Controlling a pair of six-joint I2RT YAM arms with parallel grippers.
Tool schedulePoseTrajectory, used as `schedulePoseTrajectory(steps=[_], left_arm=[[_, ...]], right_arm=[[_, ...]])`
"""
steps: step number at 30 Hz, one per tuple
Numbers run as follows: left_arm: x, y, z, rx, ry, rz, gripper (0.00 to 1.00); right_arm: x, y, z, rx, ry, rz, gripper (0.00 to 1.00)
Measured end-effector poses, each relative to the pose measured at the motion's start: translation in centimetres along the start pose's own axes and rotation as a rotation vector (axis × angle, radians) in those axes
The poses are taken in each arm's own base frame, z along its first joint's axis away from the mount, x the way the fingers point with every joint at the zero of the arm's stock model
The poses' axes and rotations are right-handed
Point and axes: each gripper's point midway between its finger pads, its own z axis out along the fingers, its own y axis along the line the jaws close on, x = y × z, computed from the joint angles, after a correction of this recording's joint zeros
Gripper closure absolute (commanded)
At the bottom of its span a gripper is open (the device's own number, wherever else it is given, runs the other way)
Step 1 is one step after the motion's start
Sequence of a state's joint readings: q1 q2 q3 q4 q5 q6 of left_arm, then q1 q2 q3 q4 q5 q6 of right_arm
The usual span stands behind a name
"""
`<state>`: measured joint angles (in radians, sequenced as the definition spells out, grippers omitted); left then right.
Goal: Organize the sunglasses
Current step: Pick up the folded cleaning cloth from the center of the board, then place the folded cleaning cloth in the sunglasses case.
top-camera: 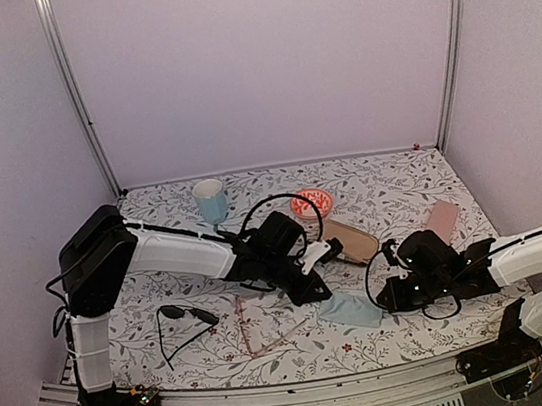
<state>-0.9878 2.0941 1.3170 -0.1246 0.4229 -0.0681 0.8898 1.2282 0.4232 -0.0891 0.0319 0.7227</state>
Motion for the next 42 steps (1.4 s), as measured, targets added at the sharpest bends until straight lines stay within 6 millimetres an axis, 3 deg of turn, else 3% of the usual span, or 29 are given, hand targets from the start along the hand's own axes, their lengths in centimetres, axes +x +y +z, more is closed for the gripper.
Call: schedulePoseTrajectory(steps=[8,17,27,31,42], left_arm=[[-1.4,1.9,-1.5,-0.039,-0.044,-0.018,1.00],[-3.9,3.5,-2.8,-0.069,-0.093,-0.009,1.00],[-9.2,6.9,-6.1,-0.131,-0.193,0.015,1.00],[-10.0,8.3,-5.8,-0.143,-0.197,0.013,1.00],[-9.4,10.5,-3.9,-0.146,-0.147,-0.013,1.00]], right_arm=[[-1.8,1.1,-0.3,-0.008,-0.046,-0.012,1.00],[-5.5,2.4,-0.3,-0.005,-0.125,-0.020,1.00],[-9.9,2.4,0.3,0.028,-0.201,-0.012,1.00],[-11.1,1.8,0.6,0.049,-0.215,-0.014,1.00],[-13.3,0.4,1.2,0.088,-0.234,-0.019,1.00]])
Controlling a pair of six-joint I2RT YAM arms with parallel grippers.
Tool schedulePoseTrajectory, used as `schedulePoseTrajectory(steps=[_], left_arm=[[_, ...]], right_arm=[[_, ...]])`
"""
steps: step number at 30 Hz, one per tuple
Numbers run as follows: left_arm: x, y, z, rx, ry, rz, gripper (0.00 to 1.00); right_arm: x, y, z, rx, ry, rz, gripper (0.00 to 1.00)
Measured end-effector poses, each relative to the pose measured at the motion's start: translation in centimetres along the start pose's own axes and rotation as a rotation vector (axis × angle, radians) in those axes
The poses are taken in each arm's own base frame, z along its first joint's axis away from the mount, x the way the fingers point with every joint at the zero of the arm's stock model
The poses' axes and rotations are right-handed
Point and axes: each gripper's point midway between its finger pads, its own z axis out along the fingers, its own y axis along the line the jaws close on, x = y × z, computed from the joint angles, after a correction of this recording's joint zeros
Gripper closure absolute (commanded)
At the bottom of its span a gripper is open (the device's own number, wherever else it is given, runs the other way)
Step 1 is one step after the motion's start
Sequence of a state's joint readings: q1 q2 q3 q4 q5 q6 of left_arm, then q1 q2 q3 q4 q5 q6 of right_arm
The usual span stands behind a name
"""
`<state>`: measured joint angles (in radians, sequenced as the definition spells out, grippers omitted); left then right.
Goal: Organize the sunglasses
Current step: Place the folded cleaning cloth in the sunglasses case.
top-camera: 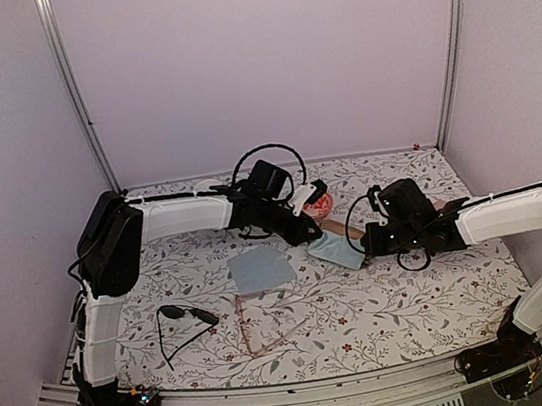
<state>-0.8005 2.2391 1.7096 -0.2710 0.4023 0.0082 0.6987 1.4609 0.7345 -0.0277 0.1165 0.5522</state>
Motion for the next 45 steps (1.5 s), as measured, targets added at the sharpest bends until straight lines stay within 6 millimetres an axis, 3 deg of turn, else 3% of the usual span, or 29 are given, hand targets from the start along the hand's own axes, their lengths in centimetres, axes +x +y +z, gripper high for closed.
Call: schedulePoseTrajectory(steps=[5,32,45], left_arm=[[-1.1,0.3,0.2,0.002,-0.019,0.005,1.00],[0.0,2.1,2.4,-0.002,0.023,-0.006,1.00],[-0.4,2.0,2.4,0.004,0.017,0.000,1.00]], right_arm=[[-0.1,-0.3,0.8,0.008,0.013,-0.007,1.00],[0.5,-1.1,2.6,0.027,0.058,-0.014,1.00],[0.9,-1.3,2.9,0.030,0.072,-0.013,1.00]])
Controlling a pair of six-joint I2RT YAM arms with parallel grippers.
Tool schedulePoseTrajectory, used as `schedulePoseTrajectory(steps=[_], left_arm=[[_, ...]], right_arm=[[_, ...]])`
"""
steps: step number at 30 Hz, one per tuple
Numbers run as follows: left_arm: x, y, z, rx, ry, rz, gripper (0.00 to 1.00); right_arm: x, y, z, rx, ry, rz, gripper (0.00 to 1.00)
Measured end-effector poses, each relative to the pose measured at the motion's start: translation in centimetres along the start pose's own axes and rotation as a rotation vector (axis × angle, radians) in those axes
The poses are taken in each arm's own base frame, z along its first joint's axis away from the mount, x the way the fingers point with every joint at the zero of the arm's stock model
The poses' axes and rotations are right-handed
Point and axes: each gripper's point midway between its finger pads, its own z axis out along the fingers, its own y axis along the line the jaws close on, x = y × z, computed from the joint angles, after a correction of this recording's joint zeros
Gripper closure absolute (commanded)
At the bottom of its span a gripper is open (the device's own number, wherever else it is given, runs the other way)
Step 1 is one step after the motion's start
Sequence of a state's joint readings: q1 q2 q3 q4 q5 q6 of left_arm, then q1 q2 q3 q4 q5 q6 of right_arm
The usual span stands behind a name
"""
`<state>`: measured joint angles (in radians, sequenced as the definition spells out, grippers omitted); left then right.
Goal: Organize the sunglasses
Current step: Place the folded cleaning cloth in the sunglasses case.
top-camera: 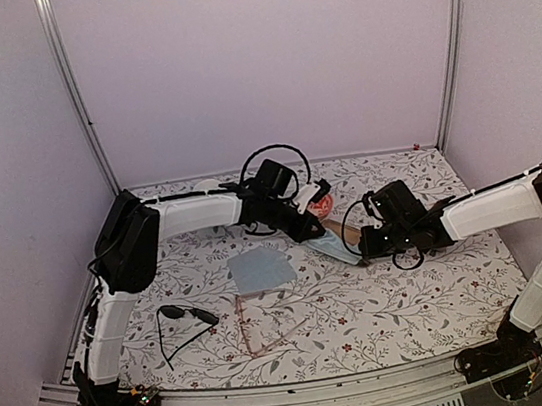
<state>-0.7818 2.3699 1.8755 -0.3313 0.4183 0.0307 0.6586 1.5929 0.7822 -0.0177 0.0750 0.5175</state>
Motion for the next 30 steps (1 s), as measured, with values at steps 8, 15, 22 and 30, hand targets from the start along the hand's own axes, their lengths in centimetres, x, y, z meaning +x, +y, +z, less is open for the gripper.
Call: schedulePoseTrajectory(steps=[8,15,22,30], left_arm=[[-0.27,-0.03,0.27,0.011,-0.006,0.005,1.00],[0.46,0.09,0.82,0.017,0.010,-0.003,1.00],[0.59,0.08,0.91,0.020,0.012,-0.003,1.00],[0.59,0.07,0.91,0.021,0.012,-0.004,1.00]], right_arm=[[-0.01,-0.02,0.00,0.000,0.000,0.001,1.00],[0.20,-0.10,0.18,0.002,0.007,0.000,1.00],[0.38,-0.14,0.33,0.003,0.014,0.000,1.00],[0.38,-0.24,0.36,0.005,0.015,0.001,1.00]])
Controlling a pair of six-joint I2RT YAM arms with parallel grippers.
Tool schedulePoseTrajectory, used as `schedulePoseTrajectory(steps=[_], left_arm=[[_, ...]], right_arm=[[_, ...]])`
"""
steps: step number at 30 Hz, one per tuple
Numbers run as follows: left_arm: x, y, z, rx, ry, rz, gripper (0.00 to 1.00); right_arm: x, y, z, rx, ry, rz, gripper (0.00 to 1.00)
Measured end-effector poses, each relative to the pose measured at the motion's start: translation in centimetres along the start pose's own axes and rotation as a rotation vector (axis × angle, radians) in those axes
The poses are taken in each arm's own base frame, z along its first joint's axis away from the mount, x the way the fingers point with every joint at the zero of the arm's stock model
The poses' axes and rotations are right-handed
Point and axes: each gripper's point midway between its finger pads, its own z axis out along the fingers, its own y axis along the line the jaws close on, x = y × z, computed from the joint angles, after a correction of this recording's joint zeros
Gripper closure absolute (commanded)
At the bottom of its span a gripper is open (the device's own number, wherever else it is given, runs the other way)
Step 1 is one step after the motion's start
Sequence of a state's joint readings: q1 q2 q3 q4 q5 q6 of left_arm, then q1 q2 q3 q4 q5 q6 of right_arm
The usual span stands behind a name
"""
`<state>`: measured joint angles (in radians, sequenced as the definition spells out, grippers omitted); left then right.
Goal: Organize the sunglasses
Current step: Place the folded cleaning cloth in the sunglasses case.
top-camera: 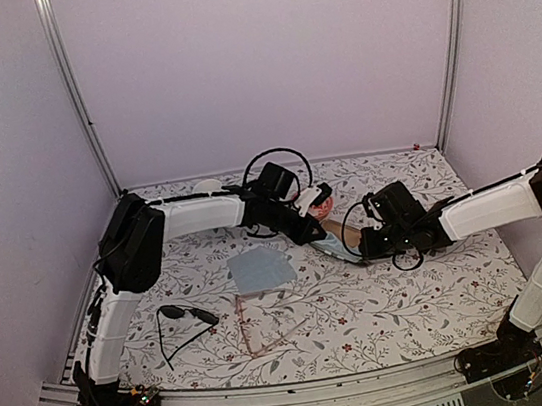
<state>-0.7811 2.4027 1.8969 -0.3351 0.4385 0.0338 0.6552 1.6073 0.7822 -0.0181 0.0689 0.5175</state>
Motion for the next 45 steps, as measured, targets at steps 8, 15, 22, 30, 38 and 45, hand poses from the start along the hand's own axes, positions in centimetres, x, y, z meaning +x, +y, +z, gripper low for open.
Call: schedulePoseTrajectory(steps=[8,15,22,30,38,45], left_arm=[[0.3,0.0,0.2,0.003,0.006,-0.003,1.00],[0.9,0.2,0.7,0.006,0.017,-0.008,1.00],[1.0,0.2,0.8,0.006,0.019,-0.009,1.00],[1.0,0.2,0.8,0.005,0.019,-0.007,0.91],[1.0,0.3,0.8,-0.003,0.020,-0.002,0.78],[1.1,0.6,0.8,-0.018,0.025,0.003,0.66]], right_arm=[[0.4,-0.3,0.4,0.010,0.013,0.000,1.00],[0.4,-0.3,0.4,0.010,0.015,0.000,1.00],[0.5,-0.2,0.4,0.002,0.020,-0.003,1.00],[0.7,0.1,0.4,-0.013,0.029,-0.009,0.93],[0.8,0.0,0.4,-0.009,0.034,-0.011,0.84],[0.6,0.0,0.3,-0.002,0.035,-0.014,0.77]])
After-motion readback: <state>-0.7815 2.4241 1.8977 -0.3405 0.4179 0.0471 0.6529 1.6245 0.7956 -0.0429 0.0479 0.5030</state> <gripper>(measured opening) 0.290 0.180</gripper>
